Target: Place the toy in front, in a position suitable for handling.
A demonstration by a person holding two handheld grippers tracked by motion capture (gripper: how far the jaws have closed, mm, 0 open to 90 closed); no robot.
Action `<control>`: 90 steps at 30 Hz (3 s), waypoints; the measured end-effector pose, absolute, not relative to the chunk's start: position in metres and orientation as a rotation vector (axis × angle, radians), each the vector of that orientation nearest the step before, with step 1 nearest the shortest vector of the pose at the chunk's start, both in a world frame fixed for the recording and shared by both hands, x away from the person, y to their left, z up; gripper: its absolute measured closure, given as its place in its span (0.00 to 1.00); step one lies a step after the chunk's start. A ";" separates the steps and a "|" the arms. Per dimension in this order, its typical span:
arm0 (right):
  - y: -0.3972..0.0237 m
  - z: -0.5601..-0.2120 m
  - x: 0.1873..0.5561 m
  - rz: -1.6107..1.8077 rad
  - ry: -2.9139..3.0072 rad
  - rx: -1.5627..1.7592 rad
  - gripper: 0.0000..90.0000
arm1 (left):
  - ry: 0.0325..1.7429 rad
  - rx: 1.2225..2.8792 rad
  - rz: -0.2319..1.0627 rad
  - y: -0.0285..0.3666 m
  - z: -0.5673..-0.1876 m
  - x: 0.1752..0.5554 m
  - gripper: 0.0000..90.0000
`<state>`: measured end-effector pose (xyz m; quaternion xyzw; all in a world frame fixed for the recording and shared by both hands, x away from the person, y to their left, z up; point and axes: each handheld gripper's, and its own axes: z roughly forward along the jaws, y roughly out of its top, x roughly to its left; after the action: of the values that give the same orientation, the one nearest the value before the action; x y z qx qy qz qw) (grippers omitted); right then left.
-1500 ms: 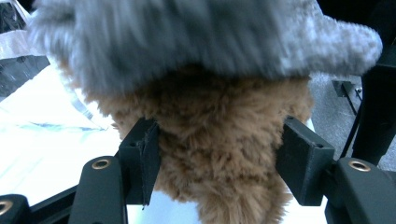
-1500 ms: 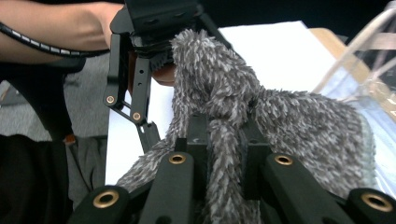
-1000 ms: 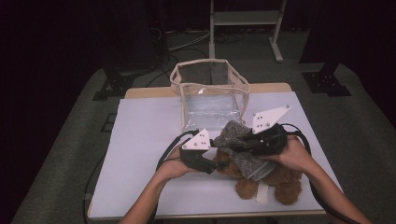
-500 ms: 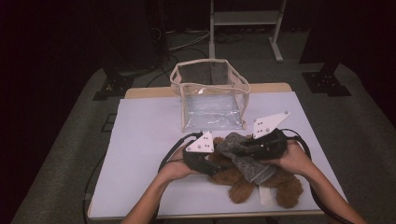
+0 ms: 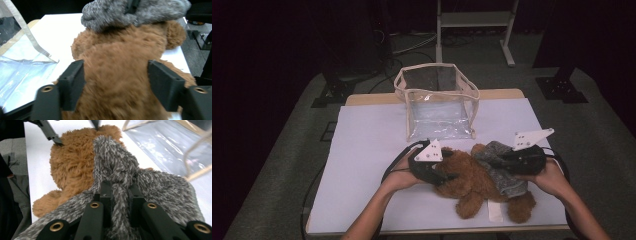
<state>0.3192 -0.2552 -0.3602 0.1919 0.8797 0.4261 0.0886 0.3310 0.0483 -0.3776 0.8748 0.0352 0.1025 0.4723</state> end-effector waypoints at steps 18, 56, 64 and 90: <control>-0.306 -0.356 0.297 1.273 2.548 0.603 0.87 | 0.045 2.230 0.216 0.048 -0.385 0.326 0.41; -0.256 -0.401 0.316 1.574 2.526 0.546 0.87 | 0.131 2.270 0.216 0.120 -0.381 0.321 0.34; -0.271 -0.391 0.306 1.466 2.532 0.570 0.86 | 0.125 2.262 0.212 0.120 -0.384 0.320 0.34; -0.296 -0.427 0.295 1.474 2.524 0.703 0.86 | 0.111 2.262 0.202 0.117 -0.387 0.320 0.35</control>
<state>0.2953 -0.2959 -0.4272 0.2332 0.8376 0.4893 0.0678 0.3201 0.1172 -0.3867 0.9026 0.0445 0.0805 0.4204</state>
